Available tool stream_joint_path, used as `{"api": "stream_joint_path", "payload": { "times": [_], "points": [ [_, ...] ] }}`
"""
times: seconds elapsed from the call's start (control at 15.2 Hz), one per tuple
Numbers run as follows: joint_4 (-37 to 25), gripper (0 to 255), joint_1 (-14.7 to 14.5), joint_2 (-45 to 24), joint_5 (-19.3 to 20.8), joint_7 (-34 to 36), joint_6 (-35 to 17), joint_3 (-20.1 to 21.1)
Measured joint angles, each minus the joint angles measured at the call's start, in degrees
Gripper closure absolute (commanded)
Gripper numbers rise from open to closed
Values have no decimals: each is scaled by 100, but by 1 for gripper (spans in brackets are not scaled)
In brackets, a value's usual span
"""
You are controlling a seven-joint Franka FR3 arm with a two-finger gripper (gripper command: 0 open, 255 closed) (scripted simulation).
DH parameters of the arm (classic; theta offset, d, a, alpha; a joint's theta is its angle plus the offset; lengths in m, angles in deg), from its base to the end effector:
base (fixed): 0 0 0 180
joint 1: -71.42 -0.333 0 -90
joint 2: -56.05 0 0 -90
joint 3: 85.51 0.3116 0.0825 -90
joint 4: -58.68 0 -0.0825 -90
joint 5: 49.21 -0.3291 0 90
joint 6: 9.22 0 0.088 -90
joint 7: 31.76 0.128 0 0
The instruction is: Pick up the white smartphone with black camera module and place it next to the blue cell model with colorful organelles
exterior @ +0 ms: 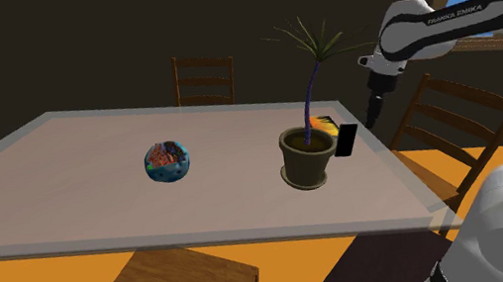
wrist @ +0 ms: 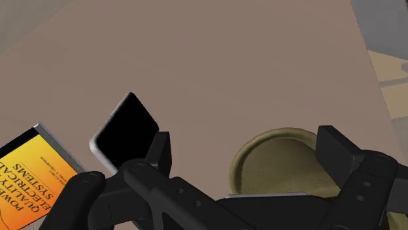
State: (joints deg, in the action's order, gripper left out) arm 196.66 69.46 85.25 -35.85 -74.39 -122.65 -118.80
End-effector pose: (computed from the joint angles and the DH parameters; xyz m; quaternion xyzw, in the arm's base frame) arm 0.2993 -0.2213 0.4625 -0.9845 -0.1728 -0.0248 0.0171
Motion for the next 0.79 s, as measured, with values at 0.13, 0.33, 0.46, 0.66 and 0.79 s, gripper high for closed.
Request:
{"api": "stream_joint_path", "payload": {
  "times": [0.13,0.33,0.46,0.66,0.79],
  "points": [
    [-179,0,-146,-404,-98,-452,-261,-322],
    [-539,0,-401,-1137,-414,-1278,-635,-887],
    [-796,0,-576,-1668,-759,-1877,-849,-1239],
    [-1221,0,-737,-2505,-1466,-2850,-1036,-1657],
    [-1294,0,-760,-2806,-1756,-3132,-1162,-1709]
  ]
}}
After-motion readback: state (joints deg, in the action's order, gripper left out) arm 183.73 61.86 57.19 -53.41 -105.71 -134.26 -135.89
